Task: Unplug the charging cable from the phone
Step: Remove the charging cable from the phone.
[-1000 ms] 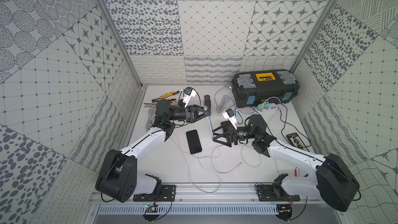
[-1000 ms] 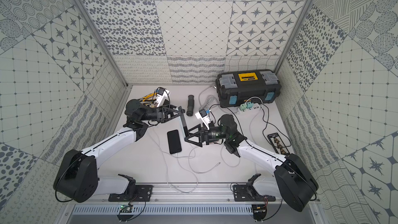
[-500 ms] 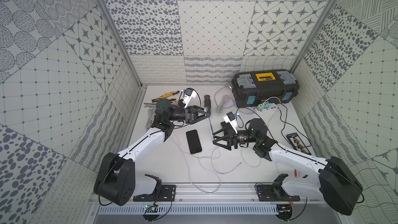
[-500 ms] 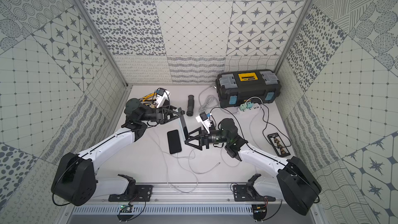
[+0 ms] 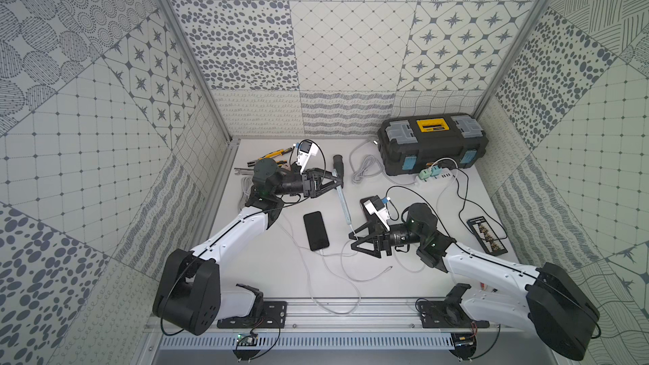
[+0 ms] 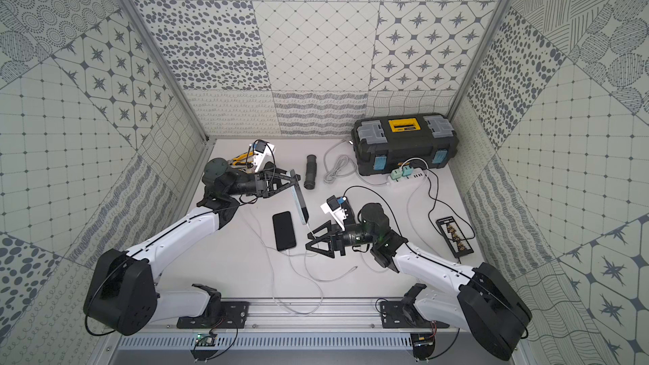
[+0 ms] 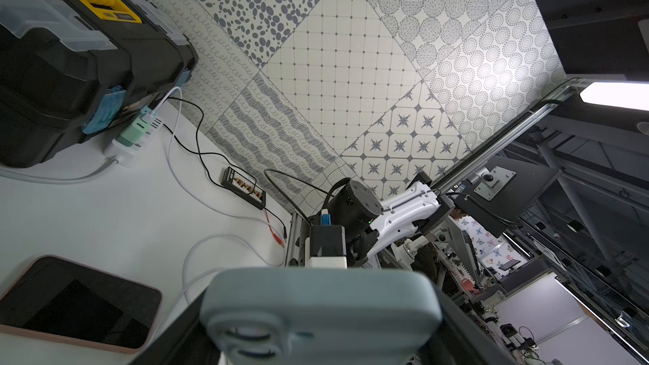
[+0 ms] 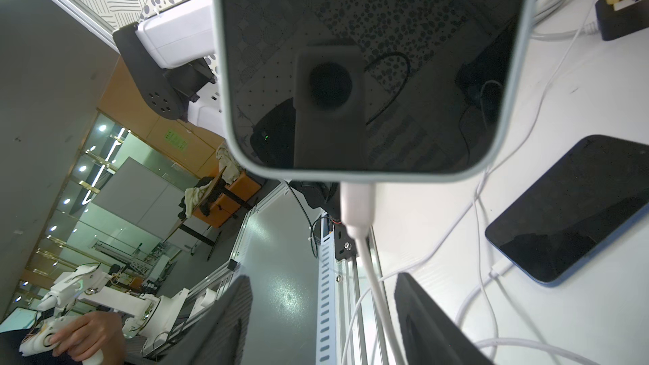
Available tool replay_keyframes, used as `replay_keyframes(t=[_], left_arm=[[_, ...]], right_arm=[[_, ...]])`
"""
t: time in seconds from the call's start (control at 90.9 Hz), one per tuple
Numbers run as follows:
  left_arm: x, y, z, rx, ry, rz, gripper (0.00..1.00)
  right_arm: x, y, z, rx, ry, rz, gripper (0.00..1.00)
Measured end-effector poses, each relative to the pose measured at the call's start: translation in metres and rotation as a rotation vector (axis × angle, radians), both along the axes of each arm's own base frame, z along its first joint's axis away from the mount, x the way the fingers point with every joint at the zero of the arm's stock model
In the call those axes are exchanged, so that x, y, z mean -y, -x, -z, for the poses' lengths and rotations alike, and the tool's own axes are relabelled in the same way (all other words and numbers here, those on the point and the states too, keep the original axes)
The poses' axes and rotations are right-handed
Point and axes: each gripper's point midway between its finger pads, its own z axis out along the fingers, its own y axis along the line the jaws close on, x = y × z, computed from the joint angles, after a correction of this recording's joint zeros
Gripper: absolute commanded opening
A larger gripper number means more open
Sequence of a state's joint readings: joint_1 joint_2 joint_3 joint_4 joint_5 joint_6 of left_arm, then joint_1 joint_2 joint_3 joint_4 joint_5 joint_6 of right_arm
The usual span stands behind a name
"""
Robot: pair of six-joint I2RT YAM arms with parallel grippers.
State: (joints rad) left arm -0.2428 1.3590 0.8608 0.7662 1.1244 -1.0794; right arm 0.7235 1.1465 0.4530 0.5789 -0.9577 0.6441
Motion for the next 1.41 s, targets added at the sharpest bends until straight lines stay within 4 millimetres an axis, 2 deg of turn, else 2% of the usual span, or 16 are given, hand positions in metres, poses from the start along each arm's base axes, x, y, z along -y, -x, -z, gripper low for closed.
replay_keyframes(t=[0.11, 0.165, 0.308, 0.407, 0.594, 0.814, 1.057, 1.211, 1.409], left_arm=[[0.0, -0.001, -0.001, 0.004, 0.001, -0.004, 0.0], [0.0, -0.001, -0.001, 0.004, 0.001, -0.004, 0.0], [0.0, -0.001, -0.001, 0.003, 0.001, -0.006, 0.0], [0.0, -0.001, -0.001, 0.003, 0.001, -0.006, 0.0], [0.0, -0.002, -0.003, 0.006, 0.001, -0.007, 0.0], [-0.001, -0.002, -0.006, 0.015, 0.003, -0.009, 0.0], [-0.002, -0.004, -0.006, 0.017, 0.004, -0.018, 0.0], [-0.002, -0.005, -0.007, 0.017, 0.004, -0.021, 0.0], [-0.002, -0.005, -0.007, 0.017, 0.004, -0.021, 0.0]], right_arm=[[0.002, 0.001, 0.005, -0.012, 0.008, 0.006, 0.32], [0.002, 0.001, 0.006, -0.005, 0.01, 0.01, 0.28], [0.003, -0.001, 0.009, -0.011, 0.017, 0.025, 0.09], [0.003, -0.001, 0.011, -0.011, 0.021, 0.031, 0.05], [0.004, -0.002, 0.015, -0.014, 0.028, 0.044, 0.04], [0.007, 0.001, 0.028, -0.038, 0.054, 0.051, 0.04], [0.007, 0.005, 0.037, -0.044, 0.077, 0.057, 0.09], [0.008, 0.003, 0.037, -0.033, 0.08, 0.071, 0.39], [0.011, 0.002, 0.036, -0.021, 0.091, 0.094, 0.57]])
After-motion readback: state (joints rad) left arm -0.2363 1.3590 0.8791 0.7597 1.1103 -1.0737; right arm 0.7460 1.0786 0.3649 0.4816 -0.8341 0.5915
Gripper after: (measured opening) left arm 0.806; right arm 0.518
